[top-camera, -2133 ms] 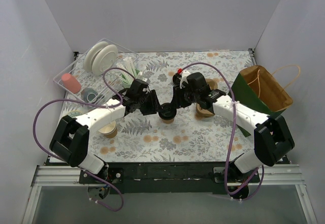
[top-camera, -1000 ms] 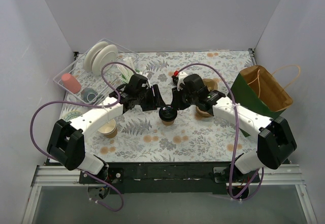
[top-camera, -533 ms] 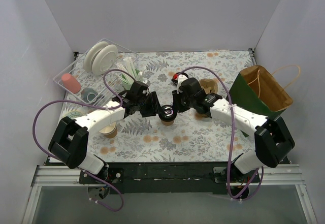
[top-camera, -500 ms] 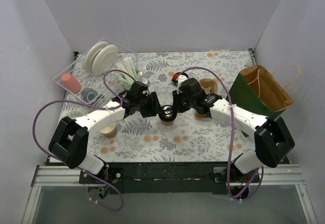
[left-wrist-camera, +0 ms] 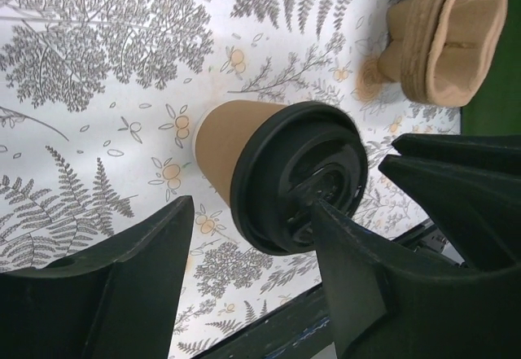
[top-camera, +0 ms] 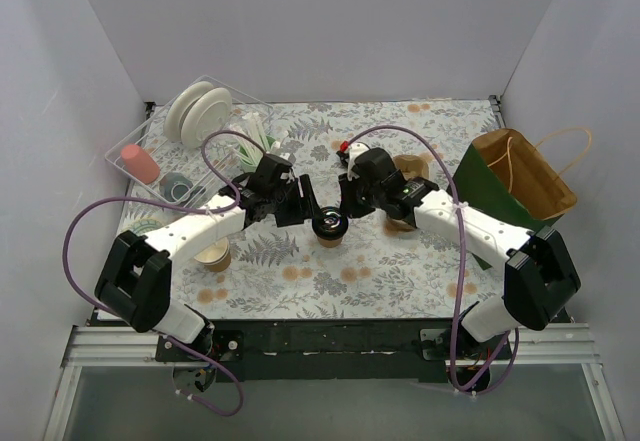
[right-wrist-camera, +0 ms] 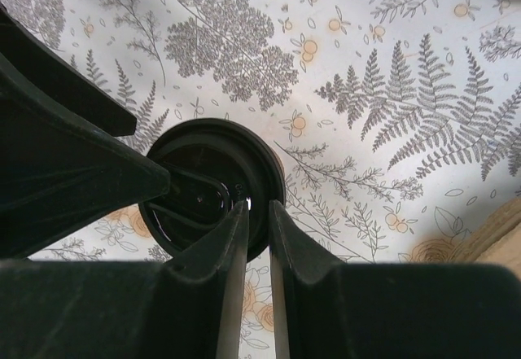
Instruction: Pack the takeout coffee
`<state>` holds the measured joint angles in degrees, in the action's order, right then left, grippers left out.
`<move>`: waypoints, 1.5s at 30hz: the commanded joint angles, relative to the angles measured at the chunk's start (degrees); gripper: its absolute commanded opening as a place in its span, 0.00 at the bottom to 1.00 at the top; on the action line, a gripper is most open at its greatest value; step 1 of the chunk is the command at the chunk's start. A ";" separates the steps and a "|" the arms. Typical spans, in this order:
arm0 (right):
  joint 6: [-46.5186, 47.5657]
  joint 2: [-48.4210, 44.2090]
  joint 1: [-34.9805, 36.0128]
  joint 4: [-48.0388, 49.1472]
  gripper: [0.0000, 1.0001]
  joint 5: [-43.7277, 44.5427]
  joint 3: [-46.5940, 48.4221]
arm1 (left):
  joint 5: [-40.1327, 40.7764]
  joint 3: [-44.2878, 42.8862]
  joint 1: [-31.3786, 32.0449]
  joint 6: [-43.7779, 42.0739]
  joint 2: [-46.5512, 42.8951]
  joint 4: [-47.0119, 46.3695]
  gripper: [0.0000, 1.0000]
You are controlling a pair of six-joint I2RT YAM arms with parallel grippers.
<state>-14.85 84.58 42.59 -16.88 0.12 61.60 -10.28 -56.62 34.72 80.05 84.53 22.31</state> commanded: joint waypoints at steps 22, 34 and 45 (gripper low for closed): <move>-2.55 0.68 3.38 1.15 0.19 3.31 -2.02 | 4.22 3.45 0.17 0.02 -6.74 -0.42 0.57; -1.23 -3.97 3.55 -1.31 0.26 1.11 5.02 | 9.14 -1.74 0.17 -4.55 -11.57 5.03 0.61; 1.14 -8.46 3.55 -3.68 0.54 4.71 1.94 | 16.87 4.93 0.17 -15.80 -25.37 2.66 0.98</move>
<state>-15.22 78.32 45.84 -20.14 3.18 63.86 0.60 -54.94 34.68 70.15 64.79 26.39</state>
